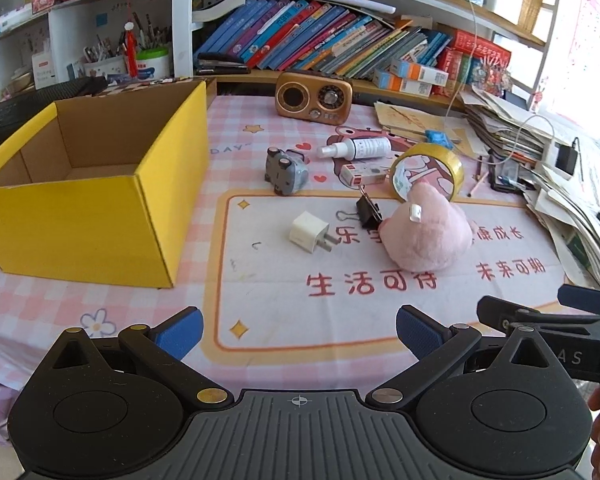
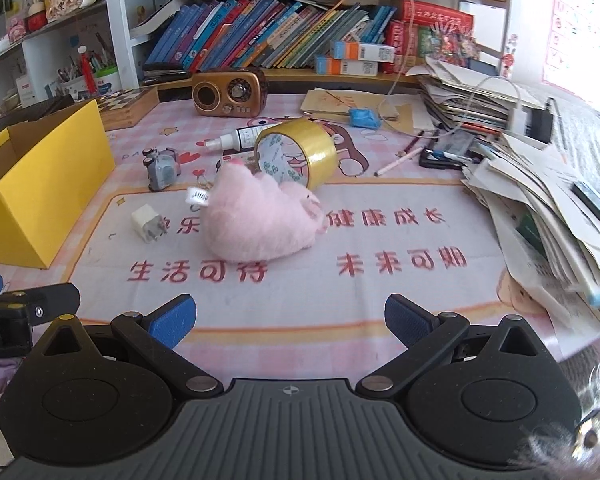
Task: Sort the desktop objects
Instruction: 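Move the right tool toward the pink plush while the left tool approaches the white plug, then grasp the pink plush with the right tool while the left tool grasps the white plug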
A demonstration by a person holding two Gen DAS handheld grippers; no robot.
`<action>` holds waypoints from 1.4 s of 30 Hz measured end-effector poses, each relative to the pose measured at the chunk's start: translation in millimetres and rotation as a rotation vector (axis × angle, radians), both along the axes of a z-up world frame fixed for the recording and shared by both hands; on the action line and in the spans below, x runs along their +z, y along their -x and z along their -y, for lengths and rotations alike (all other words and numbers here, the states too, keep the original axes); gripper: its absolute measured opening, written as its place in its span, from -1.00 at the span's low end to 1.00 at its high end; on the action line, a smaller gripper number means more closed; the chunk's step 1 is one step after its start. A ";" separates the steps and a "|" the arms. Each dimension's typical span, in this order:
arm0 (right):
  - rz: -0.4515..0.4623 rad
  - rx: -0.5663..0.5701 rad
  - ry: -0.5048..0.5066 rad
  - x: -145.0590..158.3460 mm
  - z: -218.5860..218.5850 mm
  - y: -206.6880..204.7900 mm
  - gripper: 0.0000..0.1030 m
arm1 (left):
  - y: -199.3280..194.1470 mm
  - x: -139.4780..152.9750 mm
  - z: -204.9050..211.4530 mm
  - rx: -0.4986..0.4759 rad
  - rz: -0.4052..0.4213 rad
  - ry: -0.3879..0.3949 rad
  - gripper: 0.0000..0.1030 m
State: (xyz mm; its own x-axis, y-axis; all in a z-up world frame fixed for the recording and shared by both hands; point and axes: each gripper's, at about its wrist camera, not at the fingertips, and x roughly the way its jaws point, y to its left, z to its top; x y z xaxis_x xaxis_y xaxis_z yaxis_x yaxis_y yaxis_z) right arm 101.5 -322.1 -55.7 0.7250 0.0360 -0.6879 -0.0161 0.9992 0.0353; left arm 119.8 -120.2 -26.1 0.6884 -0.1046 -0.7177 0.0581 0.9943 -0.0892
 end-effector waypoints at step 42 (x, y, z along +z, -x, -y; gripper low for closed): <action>0.023 0.209 -0.056 -6.0 54.2 -91.6 0.55 | -97.8 -37.8 51.6 0.090 -0.044 -0.152 0.49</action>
